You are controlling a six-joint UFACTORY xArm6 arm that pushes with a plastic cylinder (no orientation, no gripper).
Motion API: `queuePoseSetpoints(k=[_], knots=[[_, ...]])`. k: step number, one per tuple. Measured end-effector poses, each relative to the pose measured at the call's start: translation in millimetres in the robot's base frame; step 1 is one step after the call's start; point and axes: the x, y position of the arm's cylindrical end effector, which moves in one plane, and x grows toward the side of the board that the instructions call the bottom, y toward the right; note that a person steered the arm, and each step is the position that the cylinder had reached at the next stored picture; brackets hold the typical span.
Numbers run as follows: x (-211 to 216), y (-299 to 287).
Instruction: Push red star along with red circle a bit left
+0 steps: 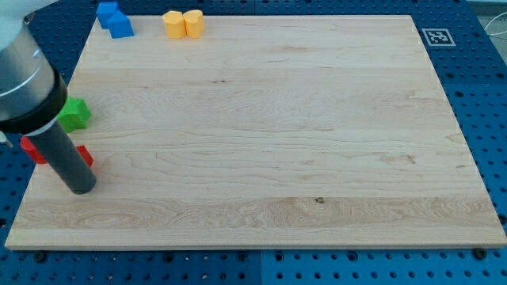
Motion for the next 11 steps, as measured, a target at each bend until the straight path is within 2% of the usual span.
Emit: queuePoseSetpoints(k=[3, 5, 6, 11], knots=[[2.5, -22.3], [-2.0, 32.4], [-15.3, 33.3], [-27.3, 6.0]])
